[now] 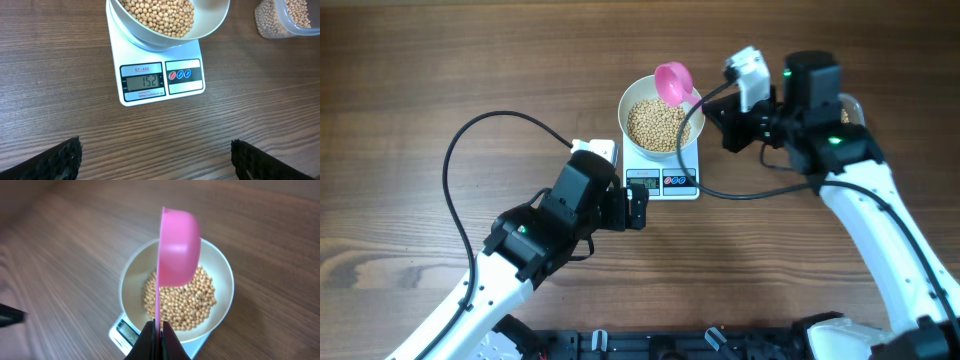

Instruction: Scoop item into bowl and weigh 150g on scale

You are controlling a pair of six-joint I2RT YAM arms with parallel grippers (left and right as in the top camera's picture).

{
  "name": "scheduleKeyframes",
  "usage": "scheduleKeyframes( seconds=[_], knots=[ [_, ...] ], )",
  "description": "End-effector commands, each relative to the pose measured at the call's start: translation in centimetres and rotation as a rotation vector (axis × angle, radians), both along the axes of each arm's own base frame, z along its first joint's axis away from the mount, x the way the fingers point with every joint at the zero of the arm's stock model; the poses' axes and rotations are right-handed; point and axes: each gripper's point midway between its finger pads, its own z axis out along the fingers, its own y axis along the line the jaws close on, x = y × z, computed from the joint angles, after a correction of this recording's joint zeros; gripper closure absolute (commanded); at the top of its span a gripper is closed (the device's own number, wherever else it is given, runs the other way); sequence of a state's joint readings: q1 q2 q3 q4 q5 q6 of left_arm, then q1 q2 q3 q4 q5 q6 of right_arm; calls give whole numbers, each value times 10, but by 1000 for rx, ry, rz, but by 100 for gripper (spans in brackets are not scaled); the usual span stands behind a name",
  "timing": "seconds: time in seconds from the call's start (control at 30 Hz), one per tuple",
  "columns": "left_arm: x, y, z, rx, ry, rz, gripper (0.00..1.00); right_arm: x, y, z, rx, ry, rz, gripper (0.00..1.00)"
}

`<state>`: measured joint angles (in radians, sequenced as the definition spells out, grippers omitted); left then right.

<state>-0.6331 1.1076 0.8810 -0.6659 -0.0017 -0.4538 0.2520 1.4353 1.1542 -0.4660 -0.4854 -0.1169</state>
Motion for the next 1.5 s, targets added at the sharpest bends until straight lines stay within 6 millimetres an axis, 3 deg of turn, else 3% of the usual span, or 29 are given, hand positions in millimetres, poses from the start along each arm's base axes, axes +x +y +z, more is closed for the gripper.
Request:
scheduleKeyframes(
  seconds=[0.0,0.2,0.33,0.57,0.63,0.9,1.03,1.13,1.3,1.47],
  knots=[
    [0,-3,2,-10,-1,-3,0,12,0,-21,-174,-52,-7,96],
    [0,-3,2,-10,-1,-3,0,22,7,-52,-224,-10,-9,96],
    [0,-3,2,-10,-1,-3,0,35,-4,-52,-274,-51,-71,96],
    [0,-3,2,-10,-1,-3,0,21,-7,-65,-296,23,-58,96],
    [0,-3,2,-10,-1,-3,0,15,1,-65,-257,44,-17,96],
    [0,-3,2,-10,-1,-3,0,15,3,-83,-266,87,-7,96],
    [0,-3,2,-10,-1,-3,0,9,16,-83,-252,97,5,96],
    [0,-3,2,-10,-1,-3,0,8,29,-77,-146,154,-44,96],
    [0,-3,2,-10,-1,-3,0,12,30,-72,-110,162,-83,96],
    [0,-3,2,-10,-1,-4,0,15,28,-52,-36,162,-152,96]
  ],
)
